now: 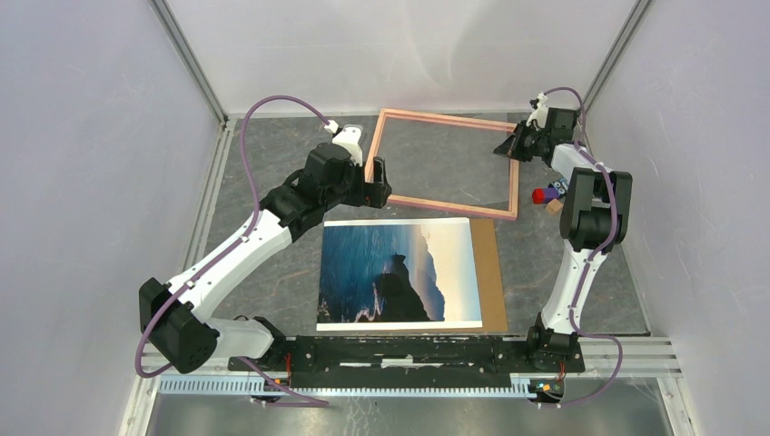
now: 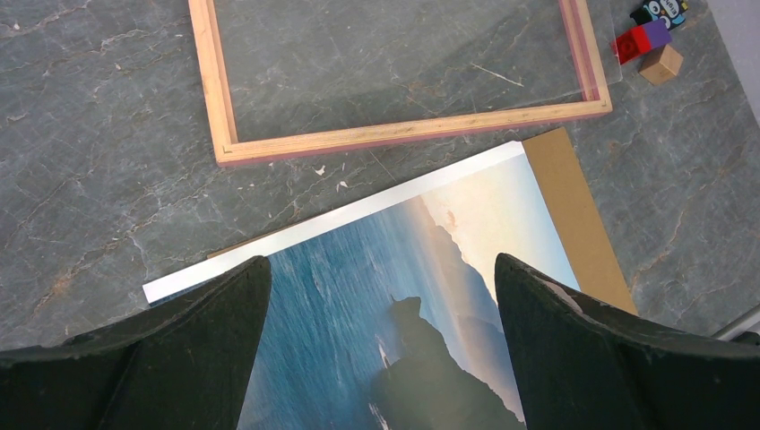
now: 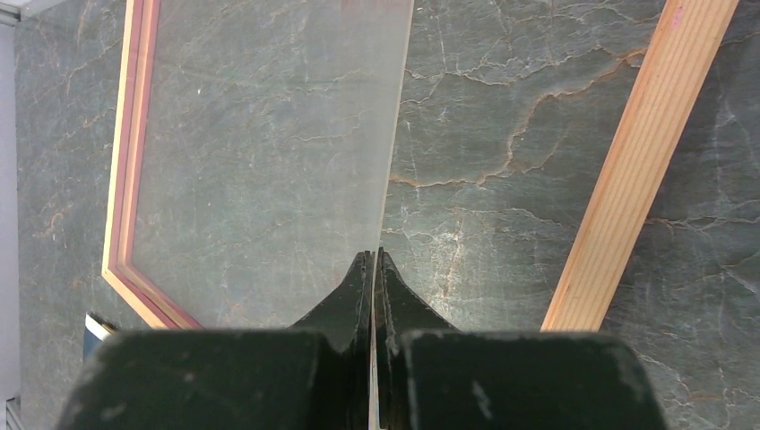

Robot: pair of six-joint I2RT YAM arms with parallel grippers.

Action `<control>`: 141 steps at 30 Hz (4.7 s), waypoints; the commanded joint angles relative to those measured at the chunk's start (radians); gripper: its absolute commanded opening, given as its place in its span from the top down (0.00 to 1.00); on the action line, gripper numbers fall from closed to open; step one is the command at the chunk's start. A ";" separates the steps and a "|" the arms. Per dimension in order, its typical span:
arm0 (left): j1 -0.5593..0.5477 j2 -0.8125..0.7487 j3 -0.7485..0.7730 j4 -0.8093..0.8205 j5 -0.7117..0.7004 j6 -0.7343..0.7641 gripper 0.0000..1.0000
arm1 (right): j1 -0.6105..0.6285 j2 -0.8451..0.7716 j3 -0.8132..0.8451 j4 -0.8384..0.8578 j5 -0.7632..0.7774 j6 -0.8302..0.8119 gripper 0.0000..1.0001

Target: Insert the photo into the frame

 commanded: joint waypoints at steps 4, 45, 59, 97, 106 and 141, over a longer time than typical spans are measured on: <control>-0.004 -0.010 0.002 0.028 0.012 0.040 0.00 | -0.008 -0.010 0.015 0.011 -0.003 -0.041 1.00; -0.005 -0.001 0.003 0.029 0.024 0.037 0.00 | 0.001 -0.073 -0.060 0.026 0.021 -0.015 1.00; -0.004 -0.003 0.002 0.028 0.028 0.037 0.00 | 0.000 -0.084 -0.068 0.018 0.024 -0.026 1.00; -0.004 -0.004 0.002 0.029 0.033 0.036 0.00 | -0.008 -0.070 -0.071 0.014 0.021 -0.033 1.00; -0.005 -0.007 0.000 0.028 0.032 0.036 0.00 | -0.008 -0.047 -0.035 -0.032 0.014 -0.067 1.00; -0.004 0.000 0.002 0.028 0.042 0.032 0.00 | -0.004 -0.015 -0.006 -0.030 -0.023 -0.104 1.00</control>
